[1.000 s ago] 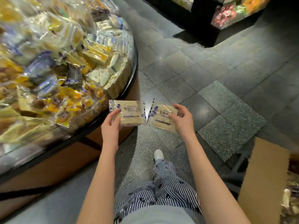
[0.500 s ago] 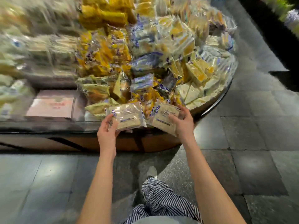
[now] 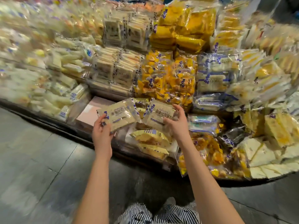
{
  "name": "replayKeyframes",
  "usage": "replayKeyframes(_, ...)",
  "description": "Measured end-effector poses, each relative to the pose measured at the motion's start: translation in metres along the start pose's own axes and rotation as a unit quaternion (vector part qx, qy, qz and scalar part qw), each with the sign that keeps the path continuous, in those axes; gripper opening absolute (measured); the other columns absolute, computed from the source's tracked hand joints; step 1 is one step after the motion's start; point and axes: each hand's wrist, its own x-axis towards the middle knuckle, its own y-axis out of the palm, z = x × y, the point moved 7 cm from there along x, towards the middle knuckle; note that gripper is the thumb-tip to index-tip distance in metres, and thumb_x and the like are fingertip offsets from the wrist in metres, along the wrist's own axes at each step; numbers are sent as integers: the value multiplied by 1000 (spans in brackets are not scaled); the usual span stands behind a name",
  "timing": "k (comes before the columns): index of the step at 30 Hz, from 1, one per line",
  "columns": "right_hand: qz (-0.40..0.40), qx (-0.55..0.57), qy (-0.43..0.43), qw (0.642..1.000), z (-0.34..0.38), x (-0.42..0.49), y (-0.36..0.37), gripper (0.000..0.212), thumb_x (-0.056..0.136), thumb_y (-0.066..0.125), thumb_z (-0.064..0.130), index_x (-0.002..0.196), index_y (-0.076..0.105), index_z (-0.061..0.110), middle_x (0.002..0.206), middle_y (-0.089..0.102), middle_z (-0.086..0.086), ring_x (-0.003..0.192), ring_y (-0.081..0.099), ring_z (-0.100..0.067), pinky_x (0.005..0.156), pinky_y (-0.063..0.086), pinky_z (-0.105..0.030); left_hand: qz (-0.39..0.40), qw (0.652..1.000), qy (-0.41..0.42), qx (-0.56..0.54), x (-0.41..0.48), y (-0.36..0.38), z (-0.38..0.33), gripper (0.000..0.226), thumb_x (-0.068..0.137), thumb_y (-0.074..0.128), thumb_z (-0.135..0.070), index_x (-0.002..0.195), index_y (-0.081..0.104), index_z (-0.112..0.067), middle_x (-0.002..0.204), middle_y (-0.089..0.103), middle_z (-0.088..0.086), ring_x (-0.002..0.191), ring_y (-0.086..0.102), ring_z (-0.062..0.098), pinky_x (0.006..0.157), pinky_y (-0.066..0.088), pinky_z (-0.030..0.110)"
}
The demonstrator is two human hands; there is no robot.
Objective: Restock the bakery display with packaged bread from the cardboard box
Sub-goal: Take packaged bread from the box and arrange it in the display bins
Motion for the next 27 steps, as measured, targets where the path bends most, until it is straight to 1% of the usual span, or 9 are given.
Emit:
replayKeyframes(4, 6, -33, -17, 999, 11, 26, 37, 66, 84, 71, 8, 141, 43, 26, 132, 47, 1, 121, 47, -15, 95, 50, -39, -50, 999, -13, -11, 42, -21, 4, 39, 95, 47, 7, 120, 54, -21, 133, 58, 9, 112, 62, 25, 63, 55, 21)
replayKeyframes(8, -16, -36, -33, 999, 28, 58, 71, 61, 83, 72, 9, 135, 47, 31, 123, 48, 8, 112, 47, -9, 83, 49, -28, -27, 1000, 5, 9, 111, -26, -7, 36, 91, 55, 3, 110, 58, -27, 132, 56, 14, 105, 64, 20, 77, 56, 32)
replayKeyframes(11, -47, -21, -40, 998, 44, 83, 99, 61, 83, 71, 5, 134, 48, 30, 117, 49, 13, 105, 52, -5, 86, 52, -32, 7, 999, 16, 30, 168, -17, -26, 34, 89, 62, 2, 105, 57, -28, 120, 57, 10, 96, 61, 17, 77, 52, 30)
replayKeyframes(13, -63, -15, -35, 997, 52, 100, 120, 62, 83, 69, 3, 134, 48, 31, 118, 51, 7, 104, 55, -9, 84, 55, -33, 38, 998, 27, 34, 206, -10, -41, 35, 89, 63, 3, 103, 56, -29, 115, 57, 7, 90, 60, 13, 73, 50, 27)
replayKeyframes(16, -90, -32, -42, 995, 63, 122, 149, 62, 83, 67, 0, 136, 48, 25, 125, 51, 4, 114, 51, -11, 94, 51, -34, 93, 992, 34, 80, 259, -2, -58, 34, 90, 64, -1, 107, 54, -28, 108, 56, 1, 85, 55, 9, 67, 47, 21)
replayKeyframes(18, -109, -48, -46, 992, 67, 134, 166, 61, 83, 67, 2, 136, 49, 26, 131, 53, 3, 119, 48, -9, 103, 46, -38, 122, 986, 35, 106, 289, 3, -66, 35, 90, 64, 0, 109, 52, -26, 109, 54, -2, 88, 54, 5, 68, 46, 14)
replayKeyframes(22, -127, -79, -44, 988, 66, 155, 196, 60, 84, 67, 6, 135, 48, 33, 133, 55, 3, 119, 49, -10, 103, 47, -41, 172, 972, 48, 156, 337, 14, -72, 39, 86, 71, -3, 102, 52, -33, 110, 53, -3, 101, 51, 10, 85, 42, 17)
replayKeyframes(25, -136, -77, -62, 986, 71, 170, 213, 60, 86, 67, 5, 134, 49, 37, 130, 55, 5, 118, 54, -12, 102, 49, -42, 187, 961, 68, 194, 363, 25, -76, 42, 82, 75, 0, 108, 50, -21, 115, 50, 4, 103, 48, 14, 84, 40, 9)
replayKeyframes(27, -137, -96, -76, 983, 76, 179, 221, 60, 88, 65, 3, 137, 48, 34, 130, 53, 6, 117, 52, -10, 104, 47, -37, 205, 949, 74, 226, 378, 35, -78, 47, 80, 77, -1, 112, 47, -16, 116, 50, 3, 106, 48, 14, 89, 38, 12)
